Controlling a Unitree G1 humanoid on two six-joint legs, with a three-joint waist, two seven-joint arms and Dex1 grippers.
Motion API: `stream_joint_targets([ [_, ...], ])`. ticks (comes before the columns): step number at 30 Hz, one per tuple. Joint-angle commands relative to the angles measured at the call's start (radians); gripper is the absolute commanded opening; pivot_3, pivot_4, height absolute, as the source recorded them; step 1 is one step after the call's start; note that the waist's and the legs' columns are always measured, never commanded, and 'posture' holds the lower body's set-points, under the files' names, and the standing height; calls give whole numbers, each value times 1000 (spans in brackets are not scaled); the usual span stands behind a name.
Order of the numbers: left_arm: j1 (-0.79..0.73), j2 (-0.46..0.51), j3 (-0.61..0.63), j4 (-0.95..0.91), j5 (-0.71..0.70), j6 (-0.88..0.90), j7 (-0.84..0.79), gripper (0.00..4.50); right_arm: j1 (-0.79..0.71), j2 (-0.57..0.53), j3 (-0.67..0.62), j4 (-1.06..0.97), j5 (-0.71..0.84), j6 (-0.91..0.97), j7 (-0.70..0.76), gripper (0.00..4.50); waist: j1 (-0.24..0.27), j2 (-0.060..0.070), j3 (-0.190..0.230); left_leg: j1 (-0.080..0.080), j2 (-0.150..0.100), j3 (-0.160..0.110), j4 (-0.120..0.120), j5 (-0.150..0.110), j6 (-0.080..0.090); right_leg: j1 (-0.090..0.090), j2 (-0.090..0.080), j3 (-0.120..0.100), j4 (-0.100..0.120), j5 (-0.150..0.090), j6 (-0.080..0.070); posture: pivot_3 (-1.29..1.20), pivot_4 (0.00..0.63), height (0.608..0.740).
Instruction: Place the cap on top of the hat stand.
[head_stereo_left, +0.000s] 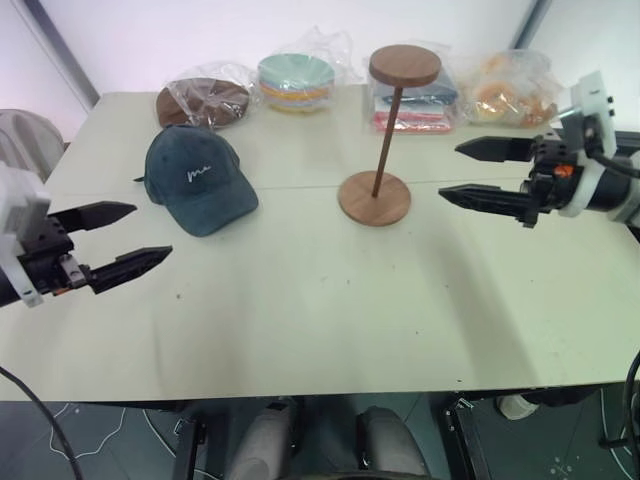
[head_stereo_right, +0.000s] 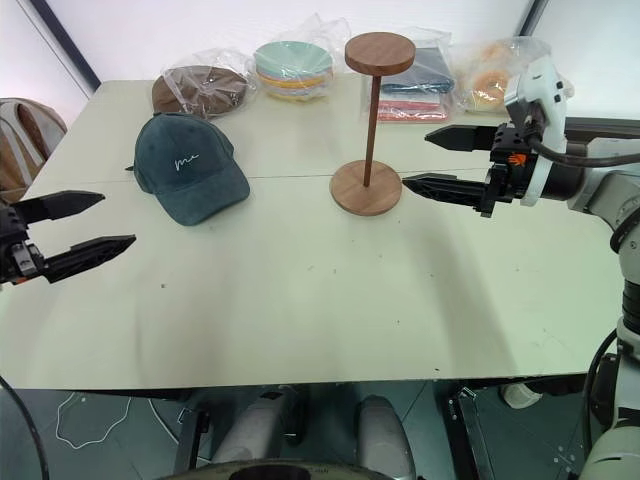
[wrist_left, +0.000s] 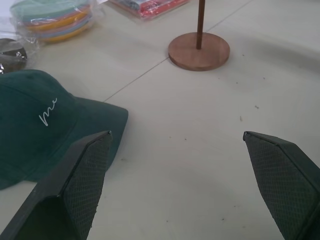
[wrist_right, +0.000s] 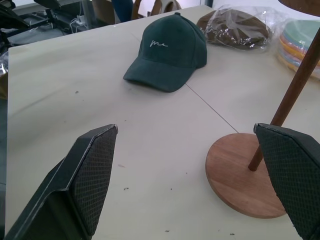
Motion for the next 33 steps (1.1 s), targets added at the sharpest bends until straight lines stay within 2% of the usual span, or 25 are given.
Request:
stream_joint_targets([
  [1, -4, 19, 45, -26, -20, 1, -2, 4426, -28, 1, -32, -1, 20, -15, 2, 4500, 0, 0, 0, 0, 0, 0, 0, 0, 0, 0, 0, 0, 0, 0, 0, 0, 150, 740],
  [28, 10, 19, 36, -44, 8, -33, 9, 4426, -42, 7, -11, 3, 15, -29, 8, 4500, 0, 0, 0, 0, 0, 0, 0, 0, 0, 0, 0, 0, 0, 0, 0, 0, 150, 740],
  [31, 20, 20, 25, -51, 47, -60, 11, 4426, -44, 5, -11, 1, 16, -27, 9, 4500, 0, 0, 0, 0, 0, 0, 0, 0, 0, 0, 0, 0, 0, 0, 0, 0, 150, 740],
  [33, 28, 23, -16, -53, 130, -122, 27, 4426, -47, 4, -9, -1, 15, -26, 9, 4500, 0, 0, 0, 0, 0, 0, 0, 0, 0, 0, 0, 0, 0, 0, 0, 0, 150, 740],
])
